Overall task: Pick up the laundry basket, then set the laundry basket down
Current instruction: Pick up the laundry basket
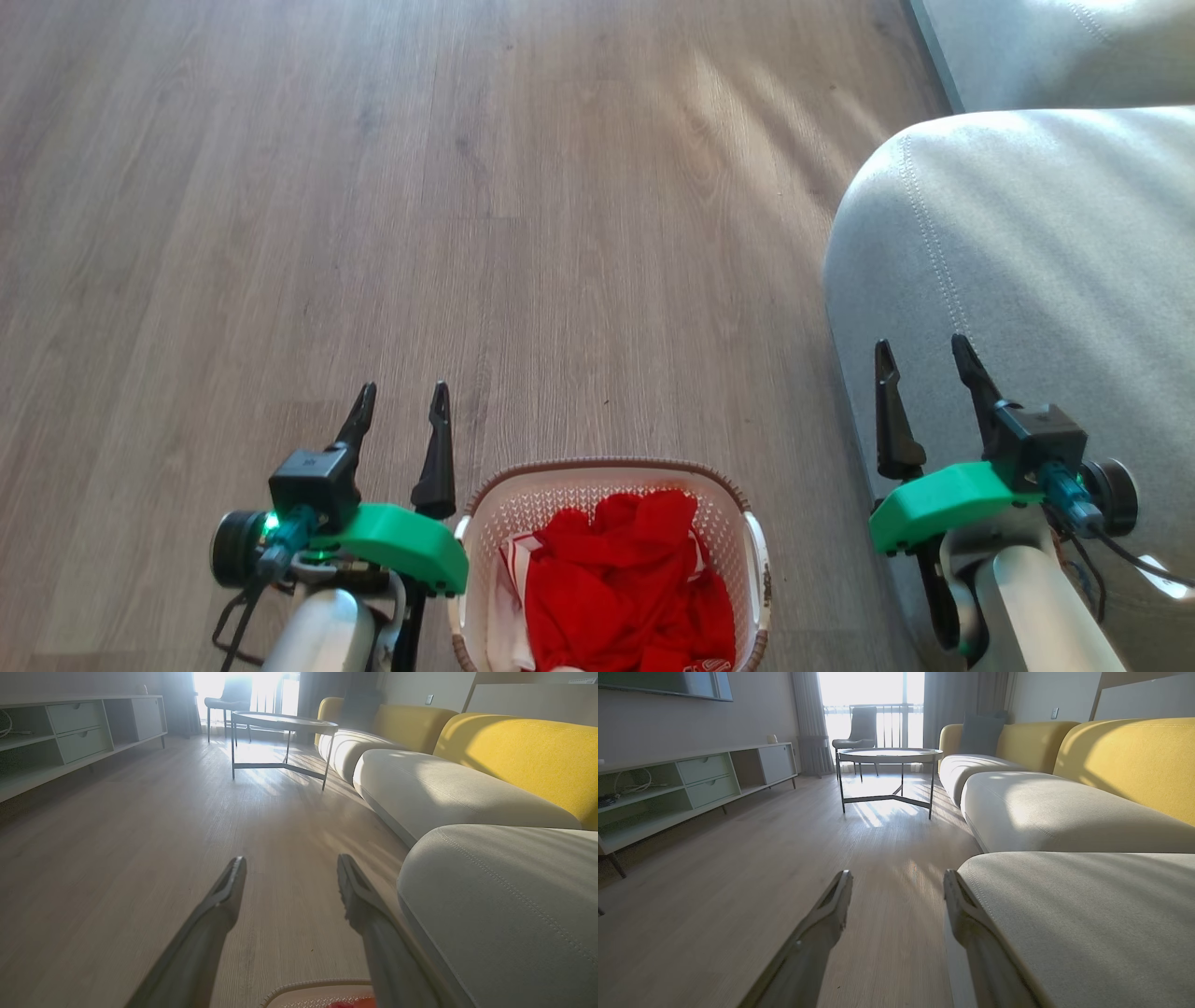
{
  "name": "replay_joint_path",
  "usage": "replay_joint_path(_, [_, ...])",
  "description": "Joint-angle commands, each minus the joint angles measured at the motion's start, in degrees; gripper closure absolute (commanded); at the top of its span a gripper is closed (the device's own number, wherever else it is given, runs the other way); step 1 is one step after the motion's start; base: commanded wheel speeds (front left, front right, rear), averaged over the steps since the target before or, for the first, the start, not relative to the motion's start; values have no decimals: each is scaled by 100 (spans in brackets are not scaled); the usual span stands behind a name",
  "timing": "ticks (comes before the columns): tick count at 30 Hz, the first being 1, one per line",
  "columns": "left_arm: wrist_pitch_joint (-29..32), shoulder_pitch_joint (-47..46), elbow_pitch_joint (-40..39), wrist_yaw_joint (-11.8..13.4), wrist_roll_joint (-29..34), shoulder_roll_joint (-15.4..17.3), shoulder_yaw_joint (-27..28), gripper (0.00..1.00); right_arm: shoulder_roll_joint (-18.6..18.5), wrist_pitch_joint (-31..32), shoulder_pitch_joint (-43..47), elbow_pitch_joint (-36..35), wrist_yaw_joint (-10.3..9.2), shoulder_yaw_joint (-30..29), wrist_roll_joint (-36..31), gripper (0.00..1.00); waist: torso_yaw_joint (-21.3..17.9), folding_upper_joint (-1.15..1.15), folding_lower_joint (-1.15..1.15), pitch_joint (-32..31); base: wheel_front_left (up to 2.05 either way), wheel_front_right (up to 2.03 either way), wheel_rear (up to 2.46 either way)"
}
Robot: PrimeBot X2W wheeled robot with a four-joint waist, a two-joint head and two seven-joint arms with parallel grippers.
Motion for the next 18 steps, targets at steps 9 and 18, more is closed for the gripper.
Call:
replay_joint_path(9, [-29,-220,-202,66,40,-4,175,0,-52,-33,-191,-184,40,118,32,0,24,0,0,34,0,0,0])
replay_joint_path(18, [-29,-305,-21,91,-11,-4,107,0,-52,-33,-287,173,40,55,88,0,55,0,0,376,0,0,0])
